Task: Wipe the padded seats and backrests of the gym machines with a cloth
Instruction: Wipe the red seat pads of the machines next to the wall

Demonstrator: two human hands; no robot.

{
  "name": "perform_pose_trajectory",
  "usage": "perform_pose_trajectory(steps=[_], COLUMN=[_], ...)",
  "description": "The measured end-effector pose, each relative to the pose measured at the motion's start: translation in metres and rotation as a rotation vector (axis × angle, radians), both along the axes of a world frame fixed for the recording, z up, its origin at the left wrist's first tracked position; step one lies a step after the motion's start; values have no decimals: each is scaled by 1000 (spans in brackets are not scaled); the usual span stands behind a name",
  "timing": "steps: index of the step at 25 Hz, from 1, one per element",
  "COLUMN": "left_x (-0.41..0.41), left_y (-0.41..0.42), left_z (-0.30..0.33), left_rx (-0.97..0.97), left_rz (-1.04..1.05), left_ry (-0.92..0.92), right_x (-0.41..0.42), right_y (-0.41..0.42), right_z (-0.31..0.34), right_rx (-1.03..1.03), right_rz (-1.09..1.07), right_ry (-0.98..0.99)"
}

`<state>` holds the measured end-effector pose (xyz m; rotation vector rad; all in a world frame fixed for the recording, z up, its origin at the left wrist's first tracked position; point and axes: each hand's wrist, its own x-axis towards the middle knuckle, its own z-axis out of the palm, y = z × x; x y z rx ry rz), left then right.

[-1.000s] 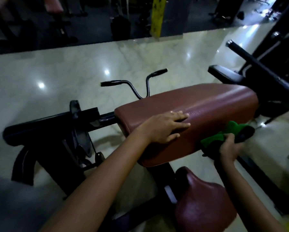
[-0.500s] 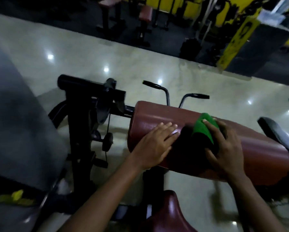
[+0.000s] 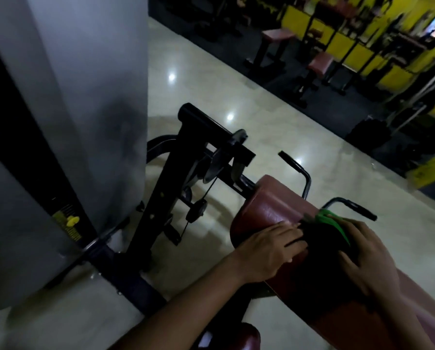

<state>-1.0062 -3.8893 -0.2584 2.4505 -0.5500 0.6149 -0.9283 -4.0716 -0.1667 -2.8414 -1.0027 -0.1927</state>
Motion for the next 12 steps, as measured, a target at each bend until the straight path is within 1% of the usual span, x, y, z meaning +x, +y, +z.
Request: perform_pose_trajectory(steps=[3, 5, 8, 11, 12], left_x=[-8, -15, -25, -34, -35], left_y=[-11, -22, -53, -96, -108], left_z=[-10, -19, -26, -37, -41], left_rx=[1, -20, -165, -447, -485], left_rz=[98, 195, 444, 663, 720], left_ry=[-12, -16, -60, 27, 72], right_x=[25, 40, 57, 58, 57], right_y=[34, 71, 125, 149, 153], right_z=[19, 24, 17, 13, 13], right_rx=[49, 28, -63, -168, -200], right_rz=[101, 251, 484, 622, 660], right_ry=[202, 282, 232, 181, 165])
